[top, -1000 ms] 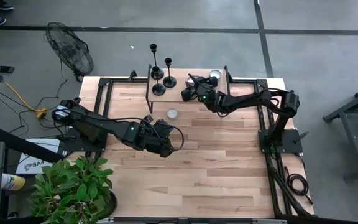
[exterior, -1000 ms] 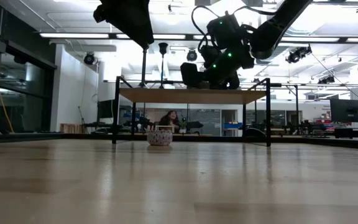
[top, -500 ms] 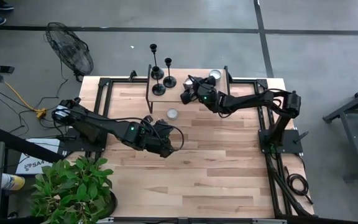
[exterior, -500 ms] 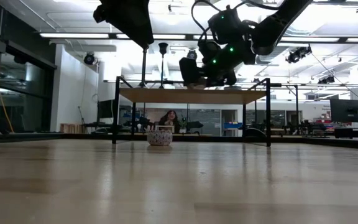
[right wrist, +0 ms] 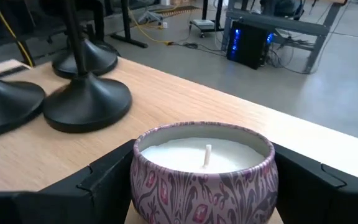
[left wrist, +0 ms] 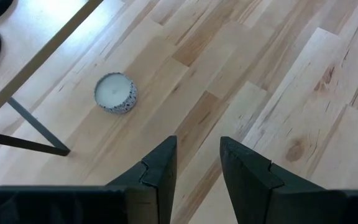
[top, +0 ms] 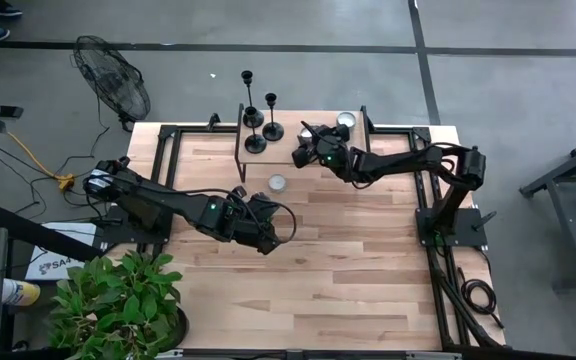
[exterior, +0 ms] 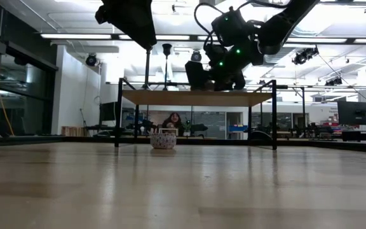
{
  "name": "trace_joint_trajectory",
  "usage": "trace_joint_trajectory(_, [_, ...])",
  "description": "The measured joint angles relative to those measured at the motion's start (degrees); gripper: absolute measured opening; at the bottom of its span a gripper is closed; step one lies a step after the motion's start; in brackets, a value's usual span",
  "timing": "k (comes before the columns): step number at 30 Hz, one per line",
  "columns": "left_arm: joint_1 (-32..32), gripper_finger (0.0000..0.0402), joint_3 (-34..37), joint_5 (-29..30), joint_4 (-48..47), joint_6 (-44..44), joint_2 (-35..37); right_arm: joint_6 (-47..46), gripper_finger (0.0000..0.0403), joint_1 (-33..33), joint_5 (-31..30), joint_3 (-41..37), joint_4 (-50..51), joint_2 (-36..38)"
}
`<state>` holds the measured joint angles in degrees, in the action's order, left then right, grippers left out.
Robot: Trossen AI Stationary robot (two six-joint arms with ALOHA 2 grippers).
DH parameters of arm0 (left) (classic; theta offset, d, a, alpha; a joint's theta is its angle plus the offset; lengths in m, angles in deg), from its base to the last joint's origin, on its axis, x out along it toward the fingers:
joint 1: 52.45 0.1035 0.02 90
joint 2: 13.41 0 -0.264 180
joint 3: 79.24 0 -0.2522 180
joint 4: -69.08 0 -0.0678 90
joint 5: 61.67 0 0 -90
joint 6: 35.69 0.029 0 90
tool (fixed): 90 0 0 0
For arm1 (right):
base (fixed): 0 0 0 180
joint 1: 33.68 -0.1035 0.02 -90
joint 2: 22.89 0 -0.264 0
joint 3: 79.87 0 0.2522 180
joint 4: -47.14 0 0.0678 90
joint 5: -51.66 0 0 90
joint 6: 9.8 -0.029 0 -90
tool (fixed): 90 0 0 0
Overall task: Pick & Place candle stick holders
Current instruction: Put the pink scented candle on the shelf
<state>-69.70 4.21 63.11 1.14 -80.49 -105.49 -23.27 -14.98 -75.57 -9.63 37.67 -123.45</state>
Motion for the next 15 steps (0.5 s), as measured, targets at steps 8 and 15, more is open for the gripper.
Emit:
trace_joint_trajectory(8, [0.0, 0.012, 0.0, -0.8, 0.0, 1.1, 0.0, -1.2, 0.0303, 0.0, 0.0, 0.1, 3.0, 0.1])
trace_joint_trajectory(15, [0.0, 0.012, 0.0, -0.8, 0.0, 1.0, 0.0, -2.1, 0.0303, -0.1, -0.4, 0.1, 3.6, 0.0])
